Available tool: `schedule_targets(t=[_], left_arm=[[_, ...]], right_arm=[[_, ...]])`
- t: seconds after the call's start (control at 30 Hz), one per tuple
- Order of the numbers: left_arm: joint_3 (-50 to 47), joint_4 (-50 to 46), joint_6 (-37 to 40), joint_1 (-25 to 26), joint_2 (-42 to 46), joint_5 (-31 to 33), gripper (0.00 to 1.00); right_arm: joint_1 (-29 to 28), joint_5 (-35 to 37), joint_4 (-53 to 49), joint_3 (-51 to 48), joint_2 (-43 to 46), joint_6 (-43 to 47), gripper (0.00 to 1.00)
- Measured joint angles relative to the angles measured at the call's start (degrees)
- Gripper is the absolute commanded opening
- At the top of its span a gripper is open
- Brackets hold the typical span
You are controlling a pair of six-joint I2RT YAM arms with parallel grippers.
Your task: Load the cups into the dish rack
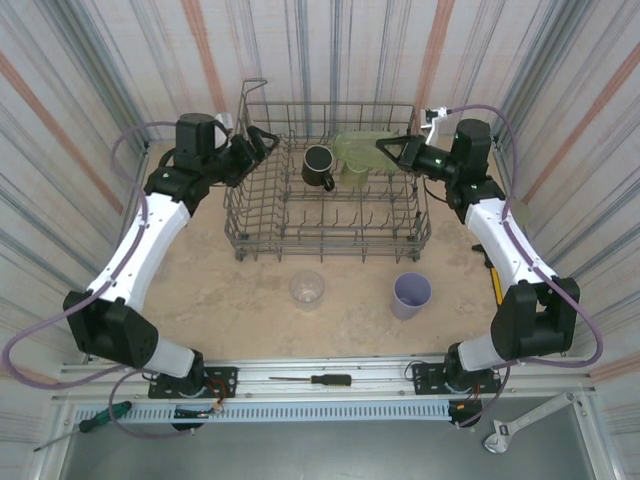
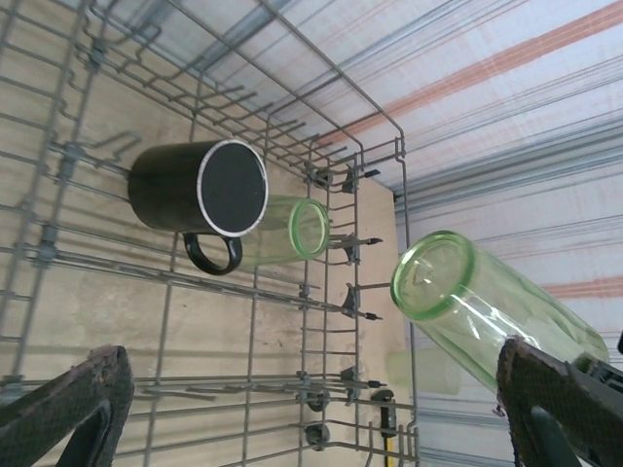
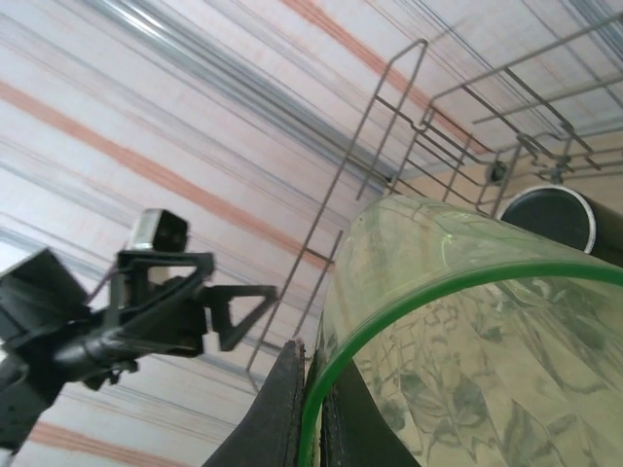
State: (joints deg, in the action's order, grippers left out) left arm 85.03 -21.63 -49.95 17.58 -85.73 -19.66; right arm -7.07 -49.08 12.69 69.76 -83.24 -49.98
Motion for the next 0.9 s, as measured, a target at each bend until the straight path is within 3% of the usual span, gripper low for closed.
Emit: schedule_targets(t=[0.43, 0.9], left_arm=[[0.11, 13.07, -12.5, 3.43, -9.35, -2.78, 0.99], [1.01, 23.61, -22.77, 6.45, -13.22, -6.34, 0.99]], right_arm=[[0.83, -3.5, 18.64, -7.28, -0.57, -13.75, 0.0], [0.76, -3.67, 23.78, -11.19, -0.57, -18.36, 0.0]])
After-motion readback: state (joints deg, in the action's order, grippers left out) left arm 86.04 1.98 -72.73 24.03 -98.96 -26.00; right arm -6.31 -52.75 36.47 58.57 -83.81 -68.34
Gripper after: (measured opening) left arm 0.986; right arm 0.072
